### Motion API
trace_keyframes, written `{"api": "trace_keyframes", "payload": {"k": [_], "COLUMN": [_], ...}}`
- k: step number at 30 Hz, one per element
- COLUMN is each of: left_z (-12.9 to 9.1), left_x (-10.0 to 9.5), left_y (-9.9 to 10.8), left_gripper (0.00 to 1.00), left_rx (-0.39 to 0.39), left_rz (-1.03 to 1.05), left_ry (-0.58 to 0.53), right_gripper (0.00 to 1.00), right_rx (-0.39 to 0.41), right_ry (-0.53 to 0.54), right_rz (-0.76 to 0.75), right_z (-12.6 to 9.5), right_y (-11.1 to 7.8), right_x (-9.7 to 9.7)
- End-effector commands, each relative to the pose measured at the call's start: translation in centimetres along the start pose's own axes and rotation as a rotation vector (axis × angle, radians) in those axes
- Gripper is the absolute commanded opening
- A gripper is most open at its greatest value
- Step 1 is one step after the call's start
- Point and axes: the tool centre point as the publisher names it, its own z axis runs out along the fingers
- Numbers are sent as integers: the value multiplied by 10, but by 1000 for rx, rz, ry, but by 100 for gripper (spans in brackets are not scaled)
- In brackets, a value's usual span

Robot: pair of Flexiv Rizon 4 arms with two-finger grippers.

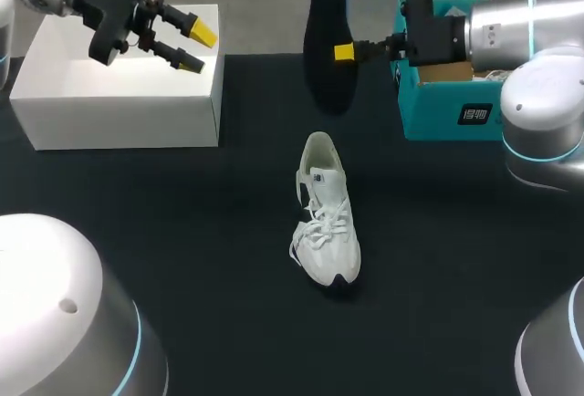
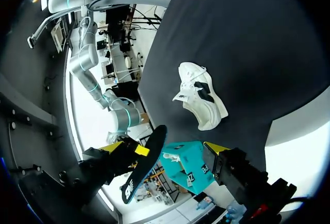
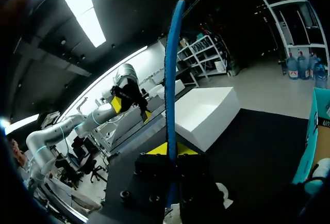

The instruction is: Take the shoe out of the shoebox, open the shoe tongue, remove and reinsert the insole, then place the shoe into the shoebox

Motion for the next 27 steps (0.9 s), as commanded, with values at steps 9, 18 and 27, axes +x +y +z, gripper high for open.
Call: {"api": "trace_keyframes", "payload": {"k": [9,18,27], "left_z": [-1,-1,-1], "left_x": [0,0,0], "left_y": [0,0,0], "left_gripper": [100,100,100], "left_rx": [3,3,3], "left_rz": [0,0,0], "left_ry": [4,4,4], "right_gripper": [0,0,0], "right_rx": [-26,0,46], "right_ry": [15,83,129], "right_rz": [-67,-22,20], "right_z": [46,50,42], "right_y": [-25,-51,-68], "right_x": [-31,-43,-41]}}
